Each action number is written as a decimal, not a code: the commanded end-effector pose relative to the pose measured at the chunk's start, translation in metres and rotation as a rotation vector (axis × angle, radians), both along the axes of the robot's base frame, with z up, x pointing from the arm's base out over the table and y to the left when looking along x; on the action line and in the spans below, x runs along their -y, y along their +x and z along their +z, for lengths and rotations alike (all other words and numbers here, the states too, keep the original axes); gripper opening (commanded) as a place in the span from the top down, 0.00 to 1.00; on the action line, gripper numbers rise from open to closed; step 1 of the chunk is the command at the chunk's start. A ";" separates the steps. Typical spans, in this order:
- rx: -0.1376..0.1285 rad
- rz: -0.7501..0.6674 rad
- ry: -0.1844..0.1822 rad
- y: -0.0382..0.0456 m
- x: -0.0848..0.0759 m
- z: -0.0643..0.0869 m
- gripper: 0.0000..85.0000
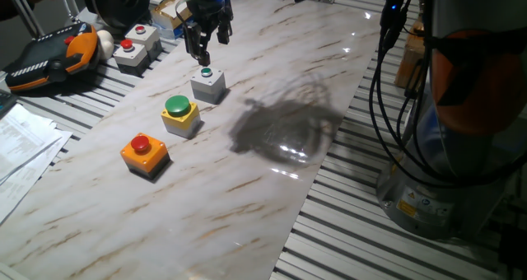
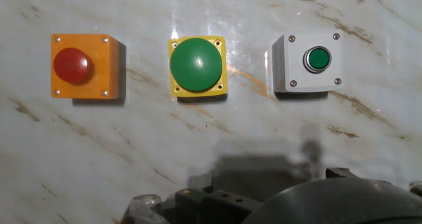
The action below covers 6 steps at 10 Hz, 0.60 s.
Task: Press three buttons from left to right in sequence
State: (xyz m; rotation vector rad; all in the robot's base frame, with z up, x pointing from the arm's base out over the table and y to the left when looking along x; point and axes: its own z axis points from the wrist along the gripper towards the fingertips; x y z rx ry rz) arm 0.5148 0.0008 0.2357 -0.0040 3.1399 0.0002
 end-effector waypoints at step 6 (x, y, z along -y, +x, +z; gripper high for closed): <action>0.023 0.043 -0.005 0.0008 -0.001 0.003 0.99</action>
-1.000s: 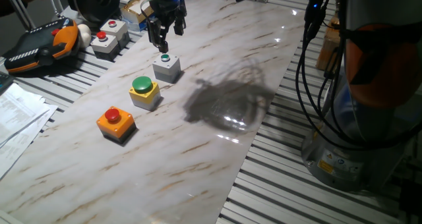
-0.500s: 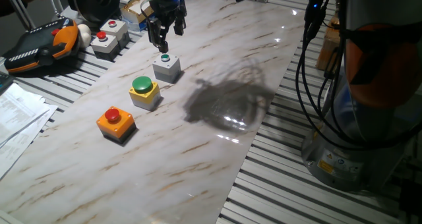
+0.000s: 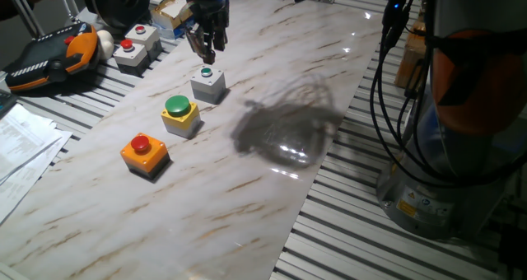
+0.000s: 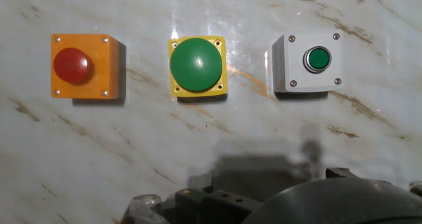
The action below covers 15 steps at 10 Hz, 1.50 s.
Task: Press three buttons from left to right in sequence
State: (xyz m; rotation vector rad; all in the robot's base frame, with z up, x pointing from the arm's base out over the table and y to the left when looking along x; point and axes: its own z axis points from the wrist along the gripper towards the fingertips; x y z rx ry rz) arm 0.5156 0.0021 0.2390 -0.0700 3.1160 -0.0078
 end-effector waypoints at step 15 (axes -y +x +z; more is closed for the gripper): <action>0.023 -0.093 -0.023 0.0303 -0.017 -0.034 0.99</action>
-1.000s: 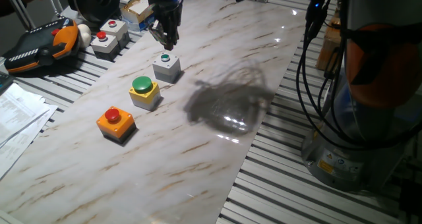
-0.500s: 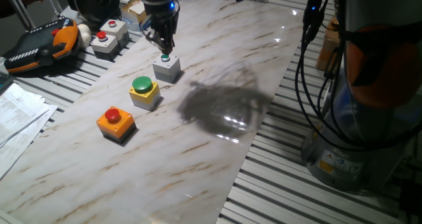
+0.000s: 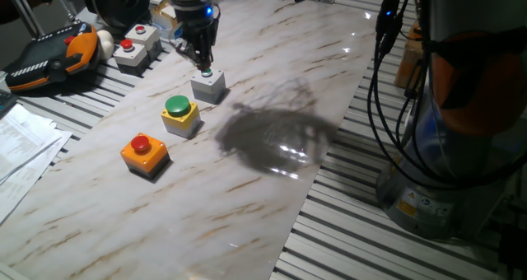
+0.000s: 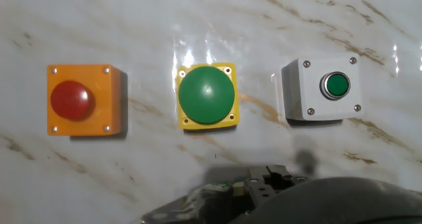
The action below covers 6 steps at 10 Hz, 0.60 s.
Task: Press three buttons from left to right in sequence
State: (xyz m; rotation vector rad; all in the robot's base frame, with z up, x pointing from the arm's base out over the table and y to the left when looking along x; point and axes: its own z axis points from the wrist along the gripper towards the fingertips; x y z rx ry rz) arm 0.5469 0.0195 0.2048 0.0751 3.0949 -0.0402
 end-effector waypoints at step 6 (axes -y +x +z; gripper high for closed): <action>-0.003 0.020 0.023 0.0164 0.020 -0.009 0.99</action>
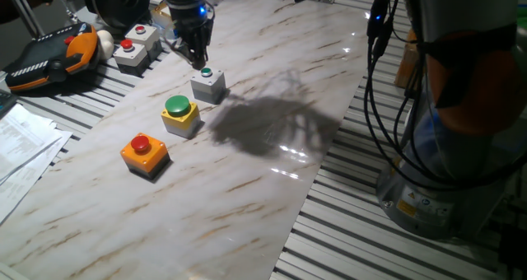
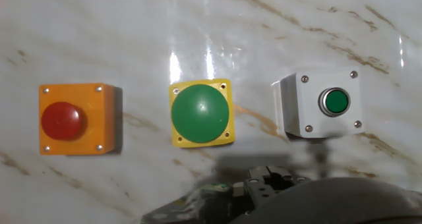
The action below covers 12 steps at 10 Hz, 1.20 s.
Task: Press three buttons from left to right in sequence
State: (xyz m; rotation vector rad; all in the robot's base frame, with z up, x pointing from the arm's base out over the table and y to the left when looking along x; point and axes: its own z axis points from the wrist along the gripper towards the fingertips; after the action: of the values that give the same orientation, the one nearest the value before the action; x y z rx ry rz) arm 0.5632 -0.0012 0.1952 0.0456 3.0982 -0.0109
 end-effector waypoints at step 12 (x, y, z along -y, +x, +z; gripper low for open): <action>-0.018 -0.007 -0.018 0.0081 0.007 -0.022 0.99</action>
State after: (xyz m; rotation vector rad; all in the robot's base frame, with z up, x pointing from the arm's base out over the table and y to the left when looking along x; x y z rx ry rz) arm 0.5713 -0.0079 0.1730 0.0560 3.1155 -0.0417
